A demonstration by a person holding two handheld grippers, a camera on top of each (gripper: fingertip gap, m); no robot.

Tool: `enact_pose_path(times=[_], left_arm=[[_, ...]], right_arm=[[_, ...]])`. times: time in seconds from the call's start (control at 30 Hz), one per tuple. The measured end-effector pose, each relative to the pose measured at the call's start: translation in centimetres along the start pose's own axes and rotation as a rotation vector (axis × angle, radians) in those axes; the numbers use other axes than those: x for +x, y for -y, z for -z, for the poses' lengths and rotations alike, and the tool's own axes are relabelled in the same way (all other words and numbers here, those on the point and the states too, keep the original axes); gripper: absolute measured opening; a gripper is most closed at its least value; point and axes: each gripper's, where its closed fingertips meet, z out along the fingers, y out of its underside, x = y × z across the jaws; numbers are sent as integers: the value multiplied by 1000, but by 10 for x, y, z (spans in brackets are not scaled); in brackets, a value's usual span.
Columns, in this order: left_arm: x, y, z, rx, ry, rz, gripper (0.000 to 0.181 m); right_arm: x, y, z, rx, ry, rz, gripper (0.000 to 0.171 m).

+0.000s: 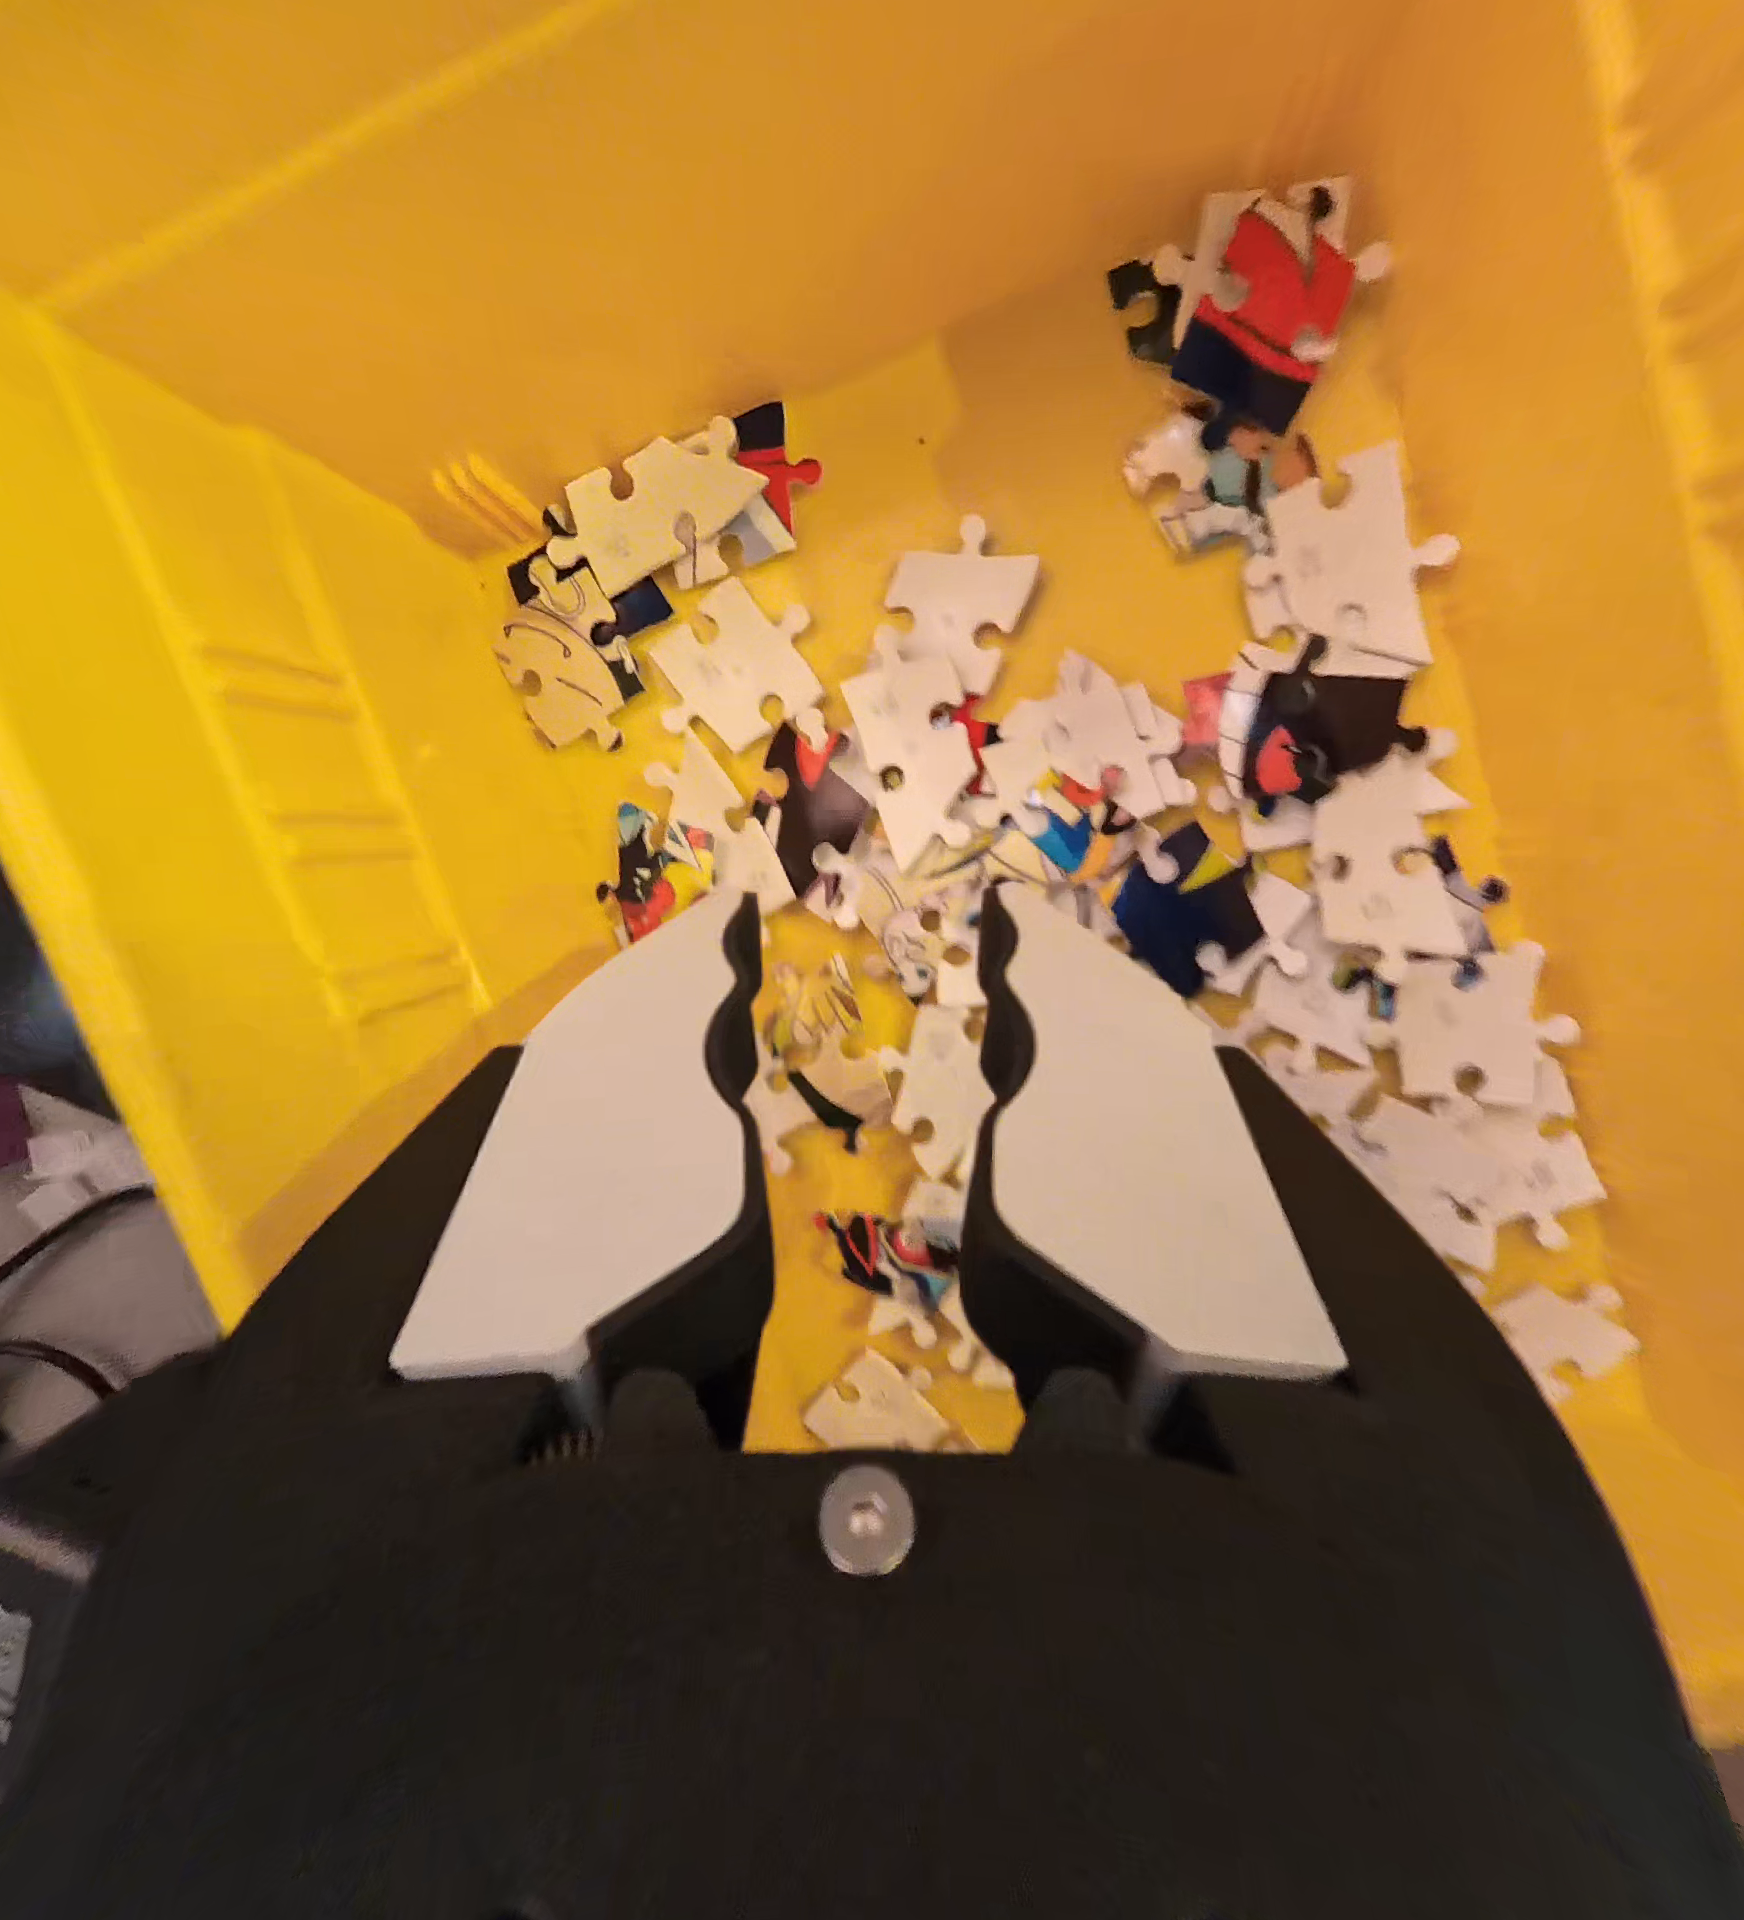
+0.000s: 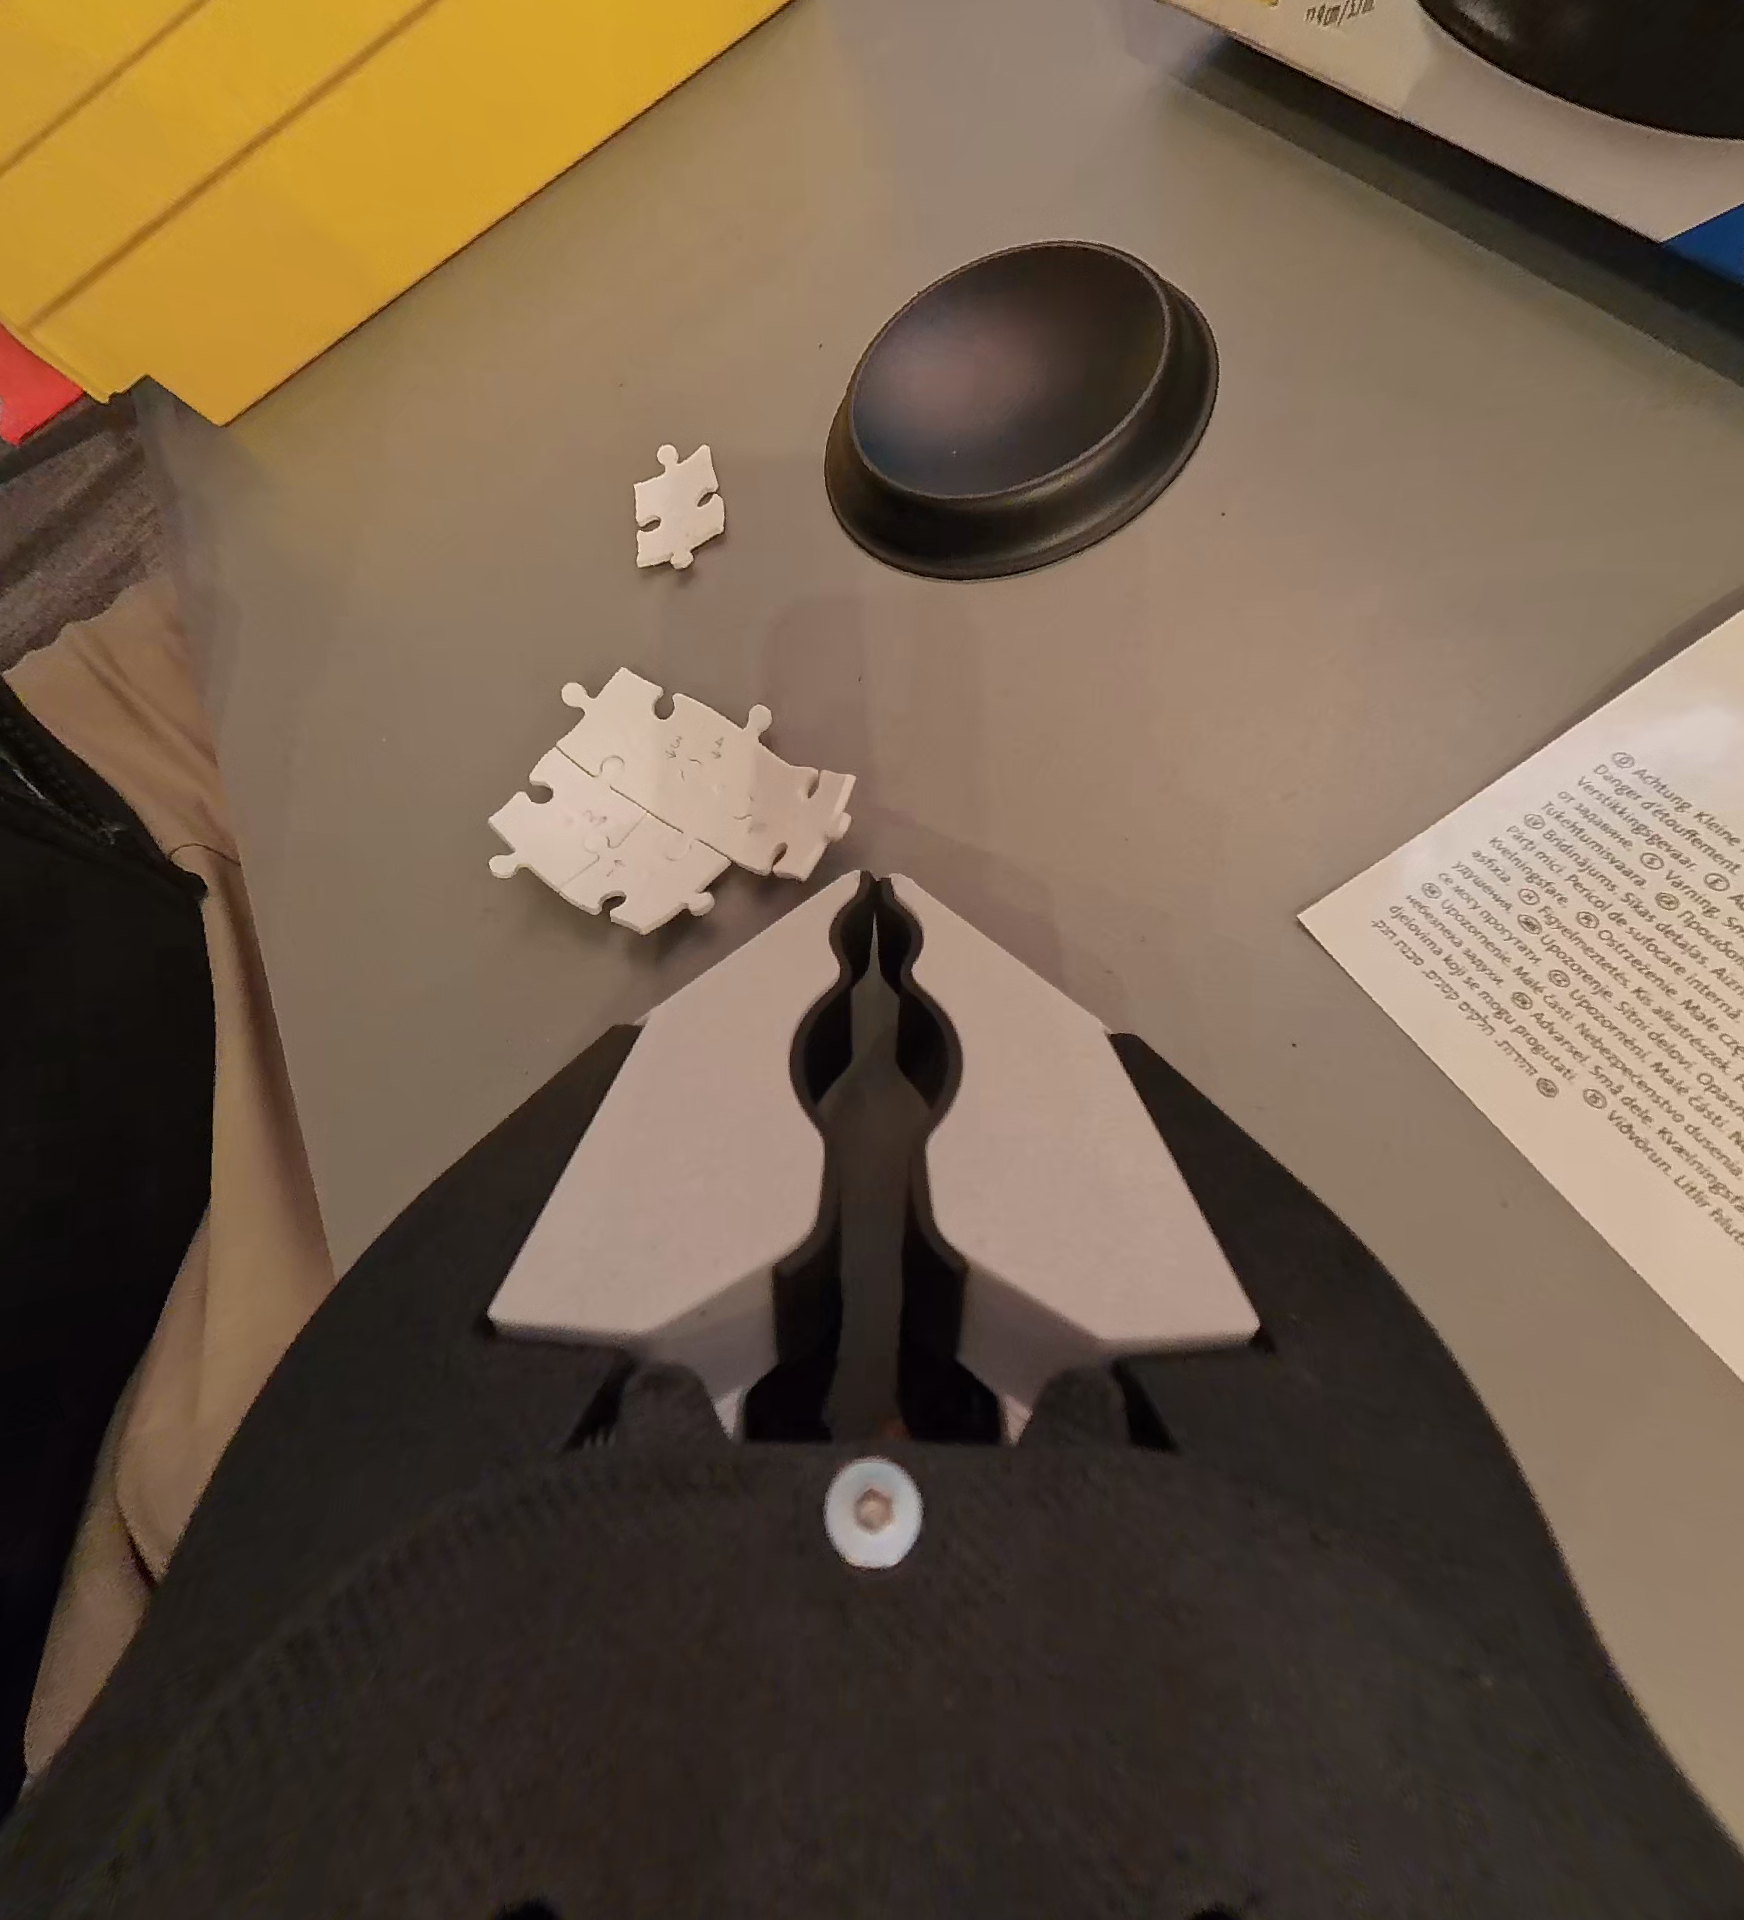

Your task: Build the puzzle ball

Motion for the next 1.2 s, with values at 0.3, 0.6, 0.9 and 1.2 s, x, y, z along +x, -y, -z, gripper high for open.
enact_pose_path(times=[0.3, 0.6, 0.9, 1.2], left_arm=[[-4, -2, -31, -93, 15, -4, 33], [0, 10, -16, 24, -41, 64, 6], [22, -4, -13, 80, -216, 256, 19], [19, -11, -5, 72, -134, 161, 24]], right_arm=[[-1, 2, 1, 12, 12, -6, 0], [-2, 3, 3, 28, 15, -2, 0], [-3, 3, 3, 26, 22, -1, 0], [-2, 3, 3, 23, 20, -4, 0]])
